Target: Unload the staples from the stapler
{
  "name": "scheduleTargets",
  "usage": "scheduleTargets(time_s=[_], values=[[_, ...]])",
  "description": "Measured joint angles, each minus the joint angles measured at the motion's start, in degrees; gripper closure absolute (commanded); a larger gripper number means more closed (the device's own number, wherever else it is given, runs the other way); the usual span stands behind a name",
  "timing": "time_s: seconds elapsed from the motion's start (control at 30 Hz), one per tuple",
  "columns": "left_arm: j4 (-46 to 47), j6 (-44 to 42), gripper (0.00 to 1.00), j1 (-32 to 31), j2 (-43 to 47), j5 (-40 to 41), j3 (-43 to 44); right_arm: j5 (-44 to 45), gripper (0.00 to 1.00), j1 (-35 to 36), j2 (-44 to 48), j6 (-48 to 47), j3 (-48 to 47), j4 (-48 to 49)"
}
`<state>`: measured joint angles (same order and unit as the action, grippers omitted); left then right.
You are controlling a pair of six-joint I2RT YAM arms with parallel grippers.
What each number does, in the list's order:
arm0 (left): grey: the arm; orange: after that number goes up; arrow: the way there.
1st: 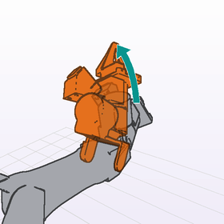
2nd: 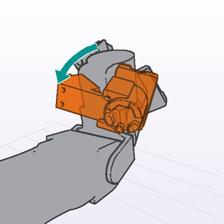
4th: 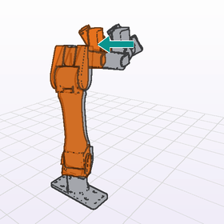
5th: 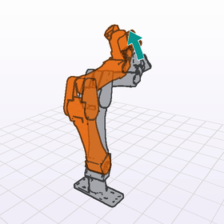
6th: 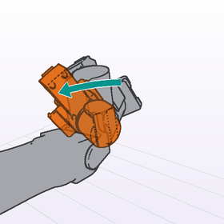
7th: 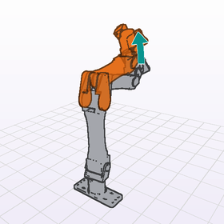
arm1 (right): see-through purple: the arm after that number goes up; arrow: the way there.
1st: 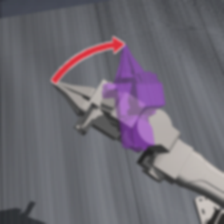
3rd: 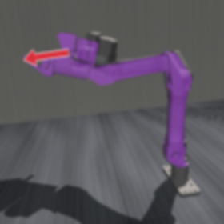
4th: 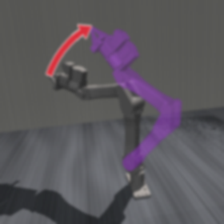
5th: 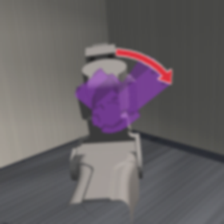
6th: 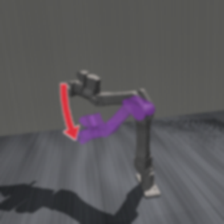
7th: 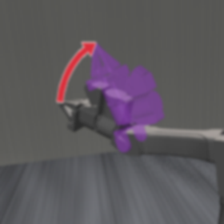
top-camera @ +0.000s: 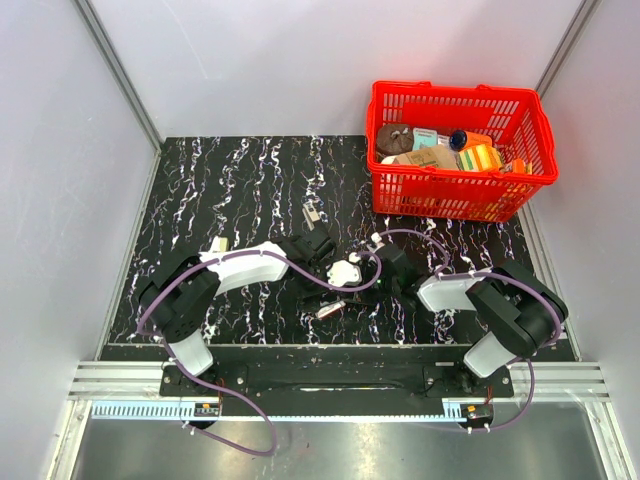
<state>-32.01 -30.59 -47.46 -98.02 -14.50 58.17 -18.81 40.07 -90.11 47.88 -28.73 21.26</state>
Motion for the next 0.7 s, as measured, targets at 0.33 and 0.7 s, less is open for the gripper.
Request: scheduleTargets(time_s=[0.33,0.7], values=[[-0.1,1.1,0.21,-0.2,-0.6,1.3,0.9,0.6,0.5,0.2,3.1,0.6,1.2,-1.8],[-5.7,1.9,0.01,1.4,3.8,2.7,1.5,6.4,0.29,-1.7,11.3,-4.6,-1.0,-17.7]])
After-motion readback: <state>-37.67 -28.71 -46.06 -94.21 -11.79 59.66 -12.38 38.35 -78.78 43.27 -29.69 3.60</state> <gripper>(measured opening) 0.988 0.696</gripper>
